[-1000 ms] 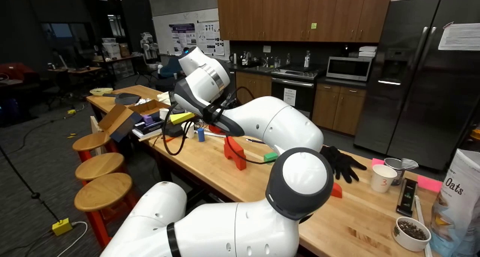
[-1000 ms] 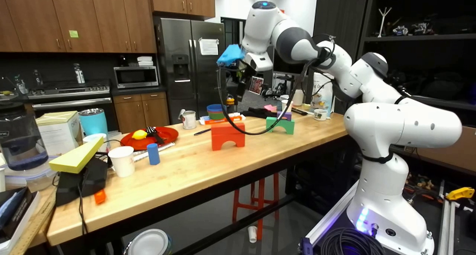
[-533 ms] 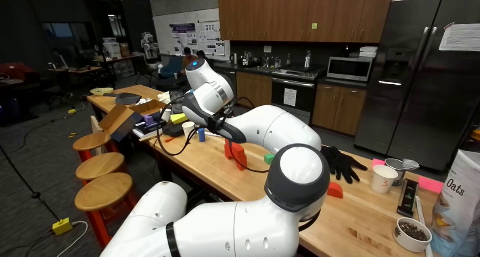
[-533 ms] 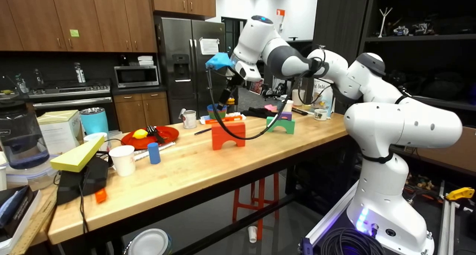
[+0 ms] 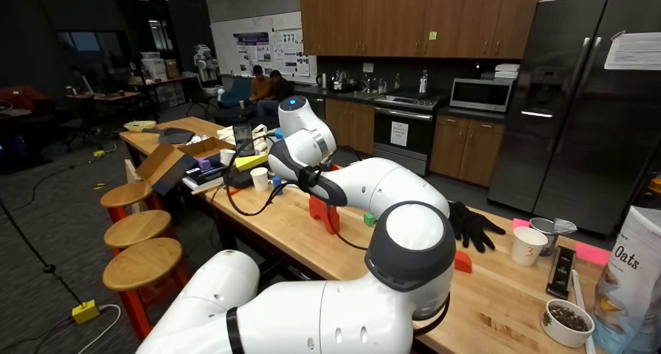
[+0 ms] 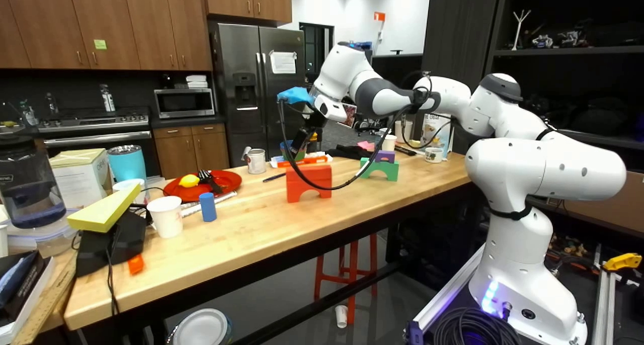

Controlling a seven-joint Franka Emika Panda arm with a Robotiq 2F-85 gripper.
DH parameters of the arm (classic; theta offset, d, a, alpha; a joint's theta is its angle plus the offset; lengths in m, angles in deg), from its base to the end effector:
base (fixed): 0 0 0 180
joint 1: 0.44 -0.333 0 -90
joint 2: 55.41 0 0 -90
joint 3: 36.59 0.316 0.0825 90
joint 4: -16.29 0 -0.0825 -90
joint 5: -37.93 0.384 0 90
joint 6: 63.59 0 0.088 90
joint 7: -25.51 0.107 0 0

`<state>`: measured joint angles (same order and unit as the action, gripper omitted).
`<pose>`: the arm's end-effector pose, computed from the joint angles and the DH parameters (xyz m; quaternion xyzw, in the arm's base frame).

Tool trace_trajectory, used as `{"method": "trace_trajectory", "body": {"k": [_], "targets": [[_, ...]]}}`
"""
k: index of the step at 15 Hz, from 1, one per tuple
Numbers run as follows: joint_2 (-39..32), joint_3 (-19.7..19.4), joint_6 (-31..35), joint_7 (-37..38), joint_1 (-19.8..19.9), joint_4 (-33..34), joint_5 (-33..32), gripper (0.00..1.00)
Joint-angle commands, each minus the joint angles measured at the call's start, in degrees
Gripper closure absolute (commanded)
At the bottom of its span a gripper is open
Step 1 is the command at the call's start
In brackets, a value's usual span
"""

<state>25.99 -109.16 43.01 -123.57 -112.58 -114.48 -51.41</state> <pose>0.4903 0.1569 0.4199 -0.2982 0.9201 0.0520 0.2484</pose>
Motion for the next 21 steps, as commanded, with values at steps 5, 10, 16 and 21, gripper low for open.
{"method": "trace_trajectory", "body": {"k": [5,10,16,21], "targets": [[-5.22,-2.11,0.88,0.5,1.74,0.55,8.19,0.0],[-6.14,-1.5,-2.56,-0.02,1.43,0.25,4.78,0.0],[-10.78,-2.75,-0.82,-0.05,0.46,-1.8,3.35,0.0],[-12.39,-3.28,0.92,-0.03,0.9,-1.94,4.68,0.0]]}}
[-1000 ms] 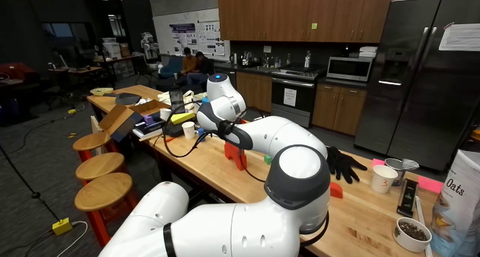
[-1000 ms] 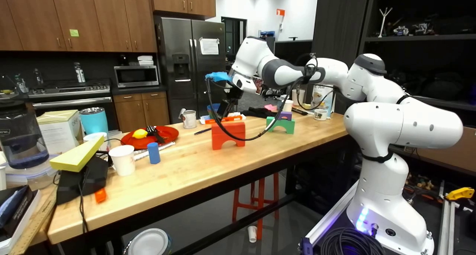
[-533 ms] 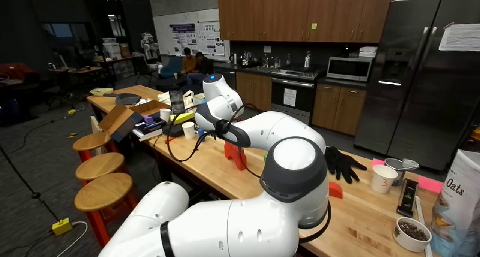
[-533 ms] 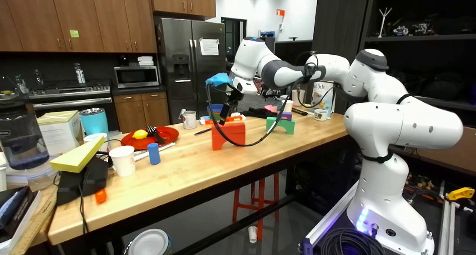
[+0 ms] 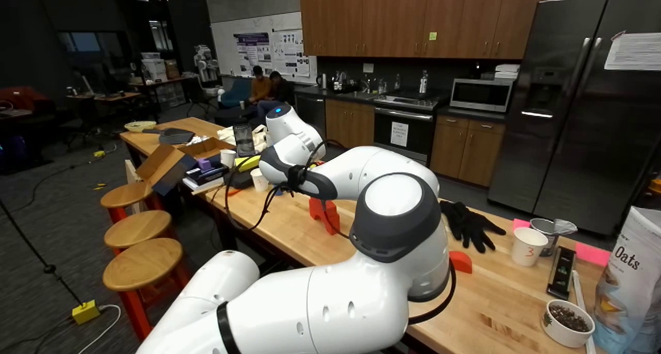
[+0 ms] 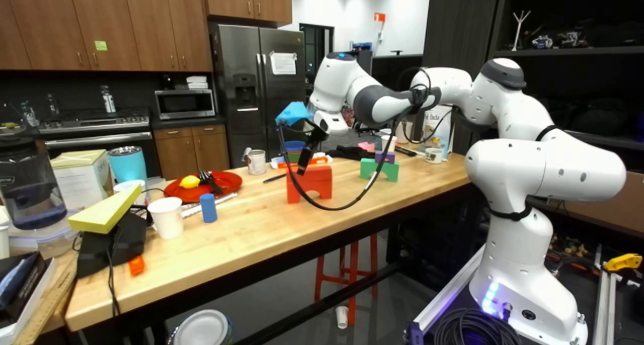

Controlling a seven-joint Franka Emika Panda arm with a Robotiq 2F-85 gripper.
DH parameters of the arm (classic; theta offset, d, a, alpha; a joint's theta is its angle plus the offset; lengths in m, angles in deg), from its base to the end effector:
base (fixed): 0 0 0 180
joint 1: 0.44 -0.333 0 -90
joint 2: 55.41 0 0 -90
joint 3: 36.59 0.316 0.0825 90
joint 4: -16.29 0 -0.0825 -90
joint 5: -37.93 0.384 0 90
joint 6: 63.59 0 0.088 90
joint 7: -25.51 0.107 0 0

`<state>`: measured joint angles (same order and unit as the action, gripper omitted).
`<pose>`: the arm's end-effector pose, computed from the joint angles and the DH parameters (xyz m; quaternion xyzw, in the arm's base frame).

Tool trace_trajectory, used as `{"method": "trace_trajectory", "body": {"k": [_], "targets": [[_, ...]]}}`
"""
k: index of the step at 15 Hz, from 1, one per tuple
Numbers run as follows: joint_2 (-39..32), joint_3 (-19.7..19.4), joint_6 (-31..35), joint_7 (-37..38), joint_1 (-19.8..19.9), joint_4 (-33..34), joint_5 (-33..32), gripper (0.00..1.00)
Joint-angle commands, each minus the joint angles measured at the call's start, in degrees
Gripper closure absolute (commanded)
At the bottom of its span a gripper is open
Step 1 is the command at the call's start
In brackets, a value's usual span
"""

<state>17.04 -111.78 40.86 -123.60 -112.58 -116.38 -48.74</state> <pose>0.4746 0.1709 0.3908 -0.3242 0.9244 -0.0259 0.1994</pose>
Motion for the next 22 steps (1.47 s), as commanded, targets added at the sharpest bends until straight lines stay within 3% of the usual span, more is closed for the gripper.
{"method": "trace_trajectory", "body": {"k": [1,2,9,15,16,17,22], "targets": [[-4.13,-0.72,3.06,0.02,0.89,-0.19,2.43,0.0],[-1.36,-0.29,-0.44,0.0,-0.24,-0.66,0.66,0.0],[-2.74,1.45,-11.34,-0.01,-3.03,-3.41,0.49,0.0],[-3.94,4.76,-21.69,0.02,-2.79,-2.82,1.63,0.0],[-7.87,4.61,-19.75,0.04,-1.39,-2.35,3.98,0.0],[-4.13,5.2,-23.38,0.08,-2.36,-1.94,2.11,0.0],[-2.78,4.16,-23.05,0.04,-3.2,-1.97,-1.51,0.0]]}}
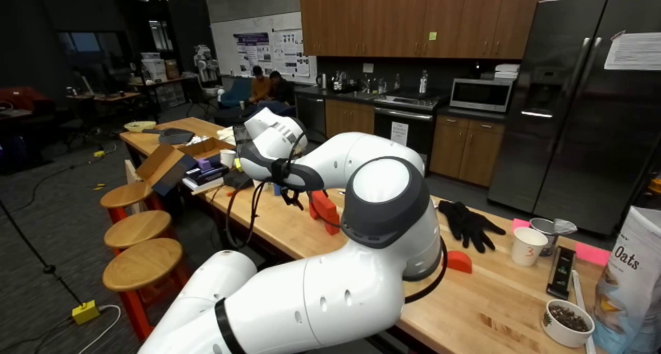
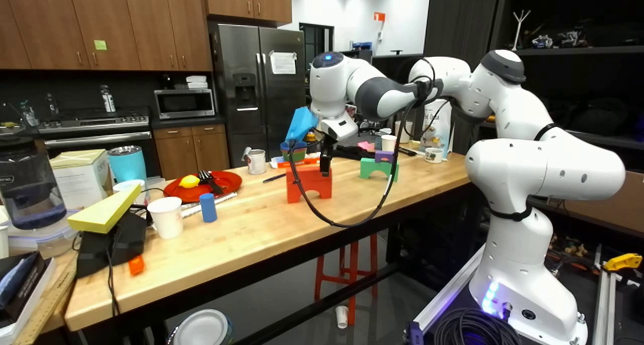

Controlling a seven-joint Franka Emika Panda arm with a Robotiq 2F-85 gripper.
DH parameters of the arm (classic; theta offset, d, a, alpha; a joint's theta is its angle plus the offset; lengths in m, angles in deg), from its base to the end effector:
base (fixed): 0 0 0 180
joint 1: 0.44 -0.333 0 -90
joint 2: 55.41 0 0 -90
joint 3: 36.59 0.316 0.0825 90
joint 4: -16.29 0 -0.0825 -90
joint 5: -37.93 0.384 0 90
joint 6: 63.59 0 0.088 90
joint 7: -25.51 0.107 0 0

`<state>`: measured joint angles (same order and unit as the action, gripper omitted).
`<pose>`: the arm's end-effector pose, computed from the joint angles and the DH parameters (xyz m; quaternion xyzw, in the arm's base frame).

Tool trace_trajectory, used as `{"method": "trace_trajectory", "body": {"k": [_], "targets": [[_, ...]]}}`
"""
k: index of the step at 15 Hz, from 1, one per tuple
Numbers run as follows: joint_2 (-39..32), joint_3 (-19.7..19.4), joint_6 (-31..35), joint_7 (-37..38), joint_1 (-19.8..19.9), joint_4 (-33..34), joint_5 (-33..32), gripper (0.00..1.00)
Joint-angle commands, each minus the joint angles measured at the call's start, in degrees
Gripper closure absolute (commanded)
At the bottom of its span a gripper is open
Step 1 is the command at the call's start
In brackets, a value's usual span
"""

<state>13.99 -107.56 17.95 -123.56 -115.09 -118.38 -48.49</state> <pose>0.4433 0.1672 0.3856 -0.3332 0.9153 -0.1976 0.1097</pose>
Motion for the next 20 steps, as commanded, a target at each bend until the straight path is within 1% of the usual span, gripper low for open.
{"method": "trace_trajectory", "body": {"k": [1,2,6,8,10,11,15,17,20], "targets": [[0.64,-0.53,0.56,0.0,-1.14,-0.66,-3.18,0.0],[-3.88,-1.48,5.83,-0.02,0.24,-1.3,-1.91,0.0],[-5.31,-4.75,15.22,-0.03,-0.1,-3.55,-4.66,0.0],[-7.02,-5.71,17.99,-0.02,0.61,-3.69,-4.04,0.0],[-8.05,-5.4,19.43,-0.01,2.34,-3.61,-2.77,0.0],[-8.64,-6.23,20.1,0.0,1.13,-3.4,-1.97,0.0],[-9.76,-6.21,21.5,-0.02,2.64,-3.36,-1.76,0.0],[-10.99,-4.38,21.06,2.37,4.39,-5.16,-0.25,0.0],[-15.63,0.28,16.48,6.35,8.16,-7.77,4.84,0.0]]}}
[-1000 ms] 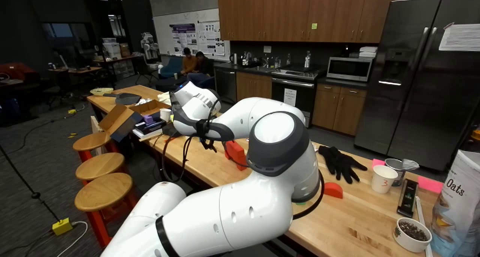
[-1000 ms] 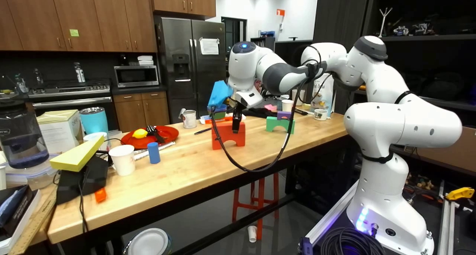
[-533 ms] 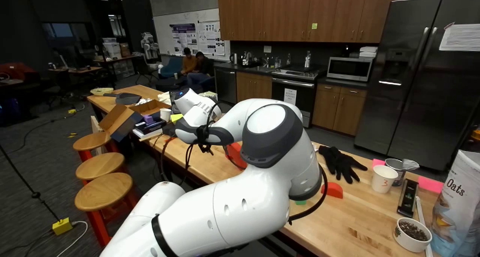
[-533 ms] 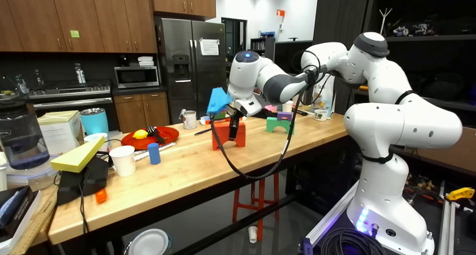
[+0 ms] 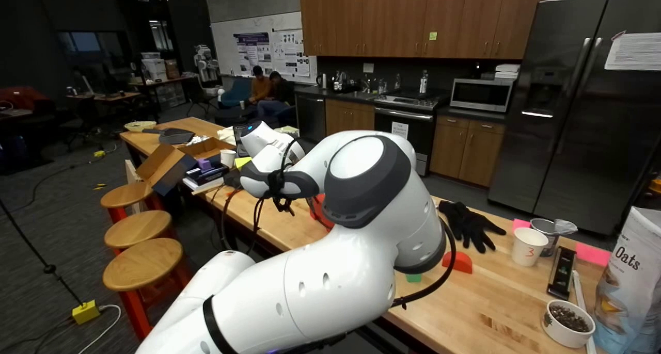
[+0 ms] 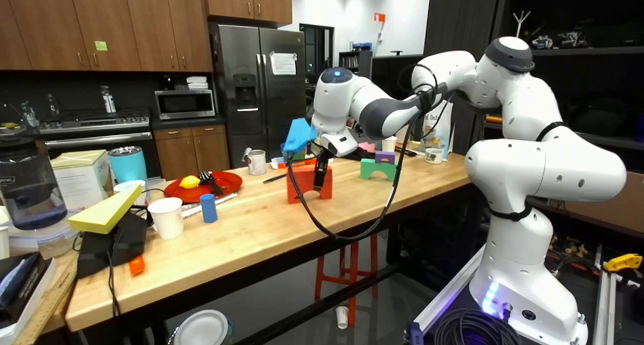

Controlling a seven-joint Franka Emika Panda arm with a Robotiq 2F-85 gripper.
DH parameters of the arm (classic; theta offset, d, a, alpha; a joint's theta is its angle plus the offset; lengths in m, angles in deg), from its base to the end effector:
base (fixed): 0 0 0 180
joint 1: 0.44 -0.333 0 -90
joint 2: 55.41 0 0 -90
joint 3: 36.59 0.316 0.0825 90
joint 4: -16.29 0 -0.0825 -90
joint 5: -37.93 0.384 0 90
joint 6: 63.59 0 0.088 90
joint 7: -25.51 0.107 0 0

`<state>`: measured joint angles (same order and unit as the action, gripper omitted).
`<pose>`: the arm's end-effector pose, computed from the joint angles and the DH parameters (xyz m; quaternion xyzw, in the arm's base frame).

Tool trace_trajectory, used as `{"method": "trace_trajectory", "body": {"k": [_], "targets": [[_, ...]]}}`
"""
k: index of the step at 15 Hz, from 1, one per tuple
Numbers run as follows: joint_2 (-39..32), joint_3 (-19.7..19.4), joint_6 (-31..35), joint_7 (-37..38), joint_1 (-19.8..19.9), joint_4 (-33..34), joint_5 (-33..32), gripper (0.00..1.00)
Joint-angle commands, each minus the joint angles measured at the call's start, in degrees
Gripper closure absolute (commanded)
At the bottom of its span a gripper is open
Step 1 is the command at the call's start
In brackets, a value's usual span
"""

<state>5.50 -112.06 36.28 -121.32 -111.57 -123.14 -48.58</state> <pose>0.4290 0.1854 0.3547 -0.3572 0.9068 -0.1585 0.1583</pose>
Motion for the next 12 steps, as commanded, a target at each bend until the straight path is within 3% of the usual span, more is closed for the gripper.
{"method": "trace_trajectory", "body": {"k": [1,6,9,12], "targets": [[-8.93,6.44,-3.67,4.85,5.74,-3.57,6.93,0.0],[-17.6,13.73,-8.28,3.48,12.37,-4.53,12.1,0.0],[-20.97,15.88,-4.07,3.79,18.11,-5.61,11.46,0.0],[-19.63,19.62,5.54,3.19,27.32,-9.0,10.22,0.0]]}}
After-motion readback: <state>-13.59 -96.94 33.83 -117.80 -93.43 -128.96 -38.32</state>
